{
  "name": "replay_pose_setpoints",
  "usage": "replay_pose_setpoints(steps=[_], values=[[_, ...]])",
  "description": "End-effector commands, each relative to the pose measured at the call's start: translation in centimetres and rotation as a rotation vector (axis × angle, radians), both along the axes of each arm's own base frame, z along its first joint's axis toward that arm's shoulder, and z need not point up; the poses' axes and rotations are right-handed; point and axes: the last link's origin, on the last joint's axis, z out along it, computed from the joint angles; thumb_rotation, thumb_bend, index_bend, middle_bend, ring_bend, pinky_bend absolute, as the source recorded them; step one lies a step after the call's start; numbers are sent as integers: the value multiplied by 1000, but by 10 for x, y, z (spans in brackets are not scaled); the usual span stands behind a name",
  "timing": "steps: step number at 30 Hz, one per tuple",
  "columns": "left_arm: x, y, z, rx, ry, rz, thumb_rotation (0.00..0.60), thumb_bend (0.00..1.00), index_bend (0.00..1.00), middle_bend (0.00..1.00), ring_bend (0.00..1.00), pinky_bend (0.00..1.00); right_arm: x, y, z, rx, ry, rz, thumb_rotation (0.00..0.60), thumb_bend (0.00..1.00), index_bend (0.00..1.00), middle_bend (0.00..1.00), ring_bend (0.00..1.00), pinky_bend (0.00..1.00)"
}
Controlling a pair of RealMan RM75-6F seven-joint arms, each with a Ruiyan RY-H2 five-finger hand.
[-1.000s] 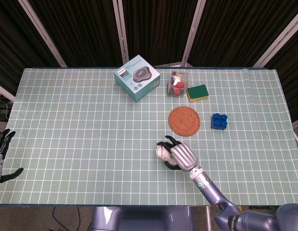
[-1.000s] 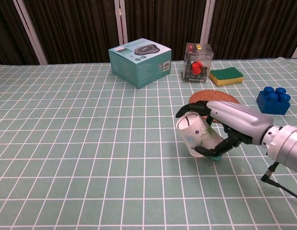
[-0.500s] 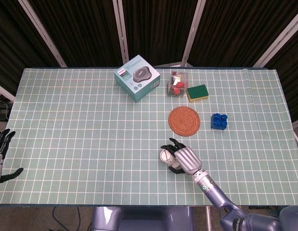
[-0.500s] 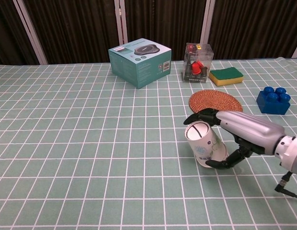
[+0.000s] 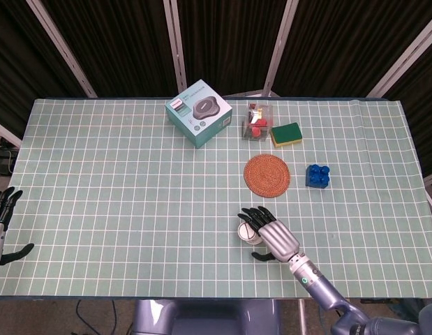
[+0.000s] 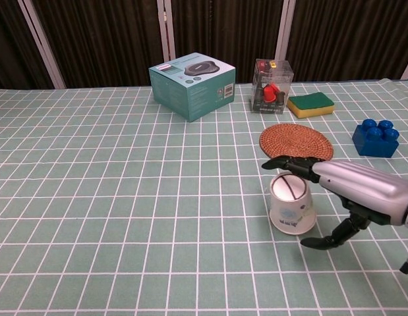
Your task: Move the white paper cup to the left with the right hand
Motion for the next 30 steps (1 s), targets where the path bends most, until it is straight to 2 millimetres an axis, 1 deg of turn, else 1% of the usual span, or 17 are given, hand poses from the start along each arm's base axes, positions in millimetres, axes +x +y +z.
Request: replay_pose_setpoints(steps=[1,8,12,16,17,20,21,24,27,30], values=[[1,-1,0,1,-1,-2,600,0,0,0,0,0,-1,7,7,0,6,6,600,126,3,0,0,0],[2,-2,1,1,-5,-9,600,0,0,0,0,0,-1,16,24,-17,-8,13,600,96,0,0,0,0],[3,-3,3,5,-12,-14,600,0,0,0,0,0,-2,19,45,-65,-29,35,600,88,0,0,0,0],[4,-4,5,13,-15,-20,600,0,0,0,0,0,-7,23,74,-146,-41,63,600,51,0,0,0,0],[4,-5,6,20,-12,-24,600,0,0,0,0,0,-11,26,90,-197,-40,73,600,38,0,0,0,0],[5,-6,8,34,-5,-30,600,0,0,0,0,0,-22,28,117,-291,-27,79,600,3,0,0,0,0],[5,-6,9,43,0,-35,600,0,0,0,0,0,-28,30,129,-338,-15,77,600,0,0,0,0,0],[6,-8,10,68,20,-49,600,0,0,0,0,0,-47,29,158,-465,53,75,600,0,0,0,0,0],[7,-9,9,81,31,-56,600,0,0,0,0,0,-65,32,176,-535,95,13,600,0,0,0,0,0],[7,-8,9,90,38,-59,600,0,0,0,0,0,-74,39,186,-576,126,-39,600,0,0,0,0,0]])
